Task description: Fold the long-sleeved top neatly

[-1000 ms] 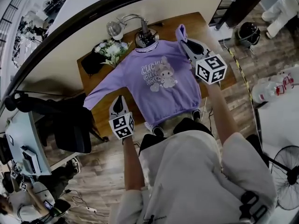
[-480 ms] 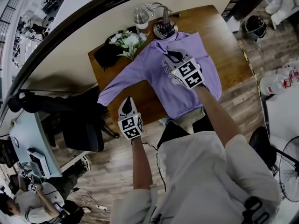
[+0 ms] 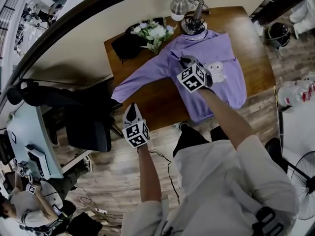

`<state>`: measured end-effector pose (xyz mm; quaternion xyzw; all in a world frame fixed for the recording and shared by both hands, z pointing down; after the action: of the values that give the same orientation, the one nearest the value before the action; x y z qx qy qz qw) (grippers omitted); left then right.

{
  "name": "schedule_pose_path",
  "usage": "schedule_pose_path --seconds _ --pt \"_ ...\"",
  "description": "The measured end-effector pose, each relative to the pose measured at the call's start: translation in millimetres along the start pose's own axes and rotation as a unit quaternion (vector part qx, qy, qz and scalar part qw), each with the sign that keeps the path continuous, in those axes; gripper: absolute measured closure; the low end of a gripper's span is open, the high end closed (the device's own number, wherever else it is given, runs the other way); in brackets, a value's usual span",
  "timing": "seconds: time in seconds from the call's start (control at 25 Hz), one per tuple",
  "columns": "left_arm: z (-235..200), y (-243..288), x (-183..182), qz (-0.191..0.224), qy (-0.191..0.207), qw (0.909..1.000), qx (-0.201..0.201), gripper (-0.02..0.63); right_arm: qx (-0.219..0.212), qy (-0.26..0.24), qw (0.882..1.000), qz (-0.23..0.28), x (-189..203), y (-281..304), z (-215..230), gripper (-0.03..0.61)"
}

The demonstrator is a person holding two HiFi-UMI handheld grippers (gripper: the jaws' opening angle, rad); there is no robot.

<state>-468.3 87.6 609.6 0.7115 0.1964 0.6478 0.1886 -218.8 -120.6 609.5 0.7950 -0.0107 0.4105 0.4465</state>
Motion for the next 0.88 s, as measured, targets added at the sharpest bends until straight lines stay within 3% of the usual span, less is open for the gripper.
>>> schedule_pose_path --seconds 0.28,0.48,0.64,0.68,0.76,0.88 --pt "-54.3 4.0 18.3 -0.025 -0.002 0.9994 -0.023 0.589 -0.03 -0.018 0.998 -0.057 13.9 30.9 -35.1 0.502" --pt "-86.7 21.4 24.1 -0.043 0.005 0.9988 -0.022 0.588 -0.114 0.003 0.989 -0.093 26.6 45.8 -53.7 0.37" --pt "-112.2 38.0 31.8 -0.046 -0.029 0.9984 -0.013 0.582 -0.148 0.049 0.983 -0.099 32.2 48.1 -53.4 0.39" --pt "-118.2 42.4 34.7 -0.045 -0.045 0.998 -0.004 0.557 -0.151 0.056 0.982 -0.099 32.7 48.1 -53.2 0.388" --pt "-127.9 51.1 40.1 -0.039 -0.081 0.9957 0.022 0.424 -0.159 0.068 0.98 -0.096 33.2 48.6 -51.8 0.382" --pt "-138.7 62.5 48.2 -0.039 -0.114 0.9915 0.049 0.358 -0.169 0.075 0.978 -0.092 32.6 48.4 -48.2 0.376"
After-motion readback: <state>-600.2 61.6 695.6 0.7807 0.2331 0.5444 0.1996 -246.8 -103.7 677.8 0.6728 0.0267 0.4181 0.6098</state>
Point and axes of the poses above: the fingertips, and each gripper's own axes: y forward along the fingers, z to its right, x out of its underside, the point moved 7 cm from there along -y, backward along the fingers, and after that the axes turned 1 degree about x, right-handed, at the moved point
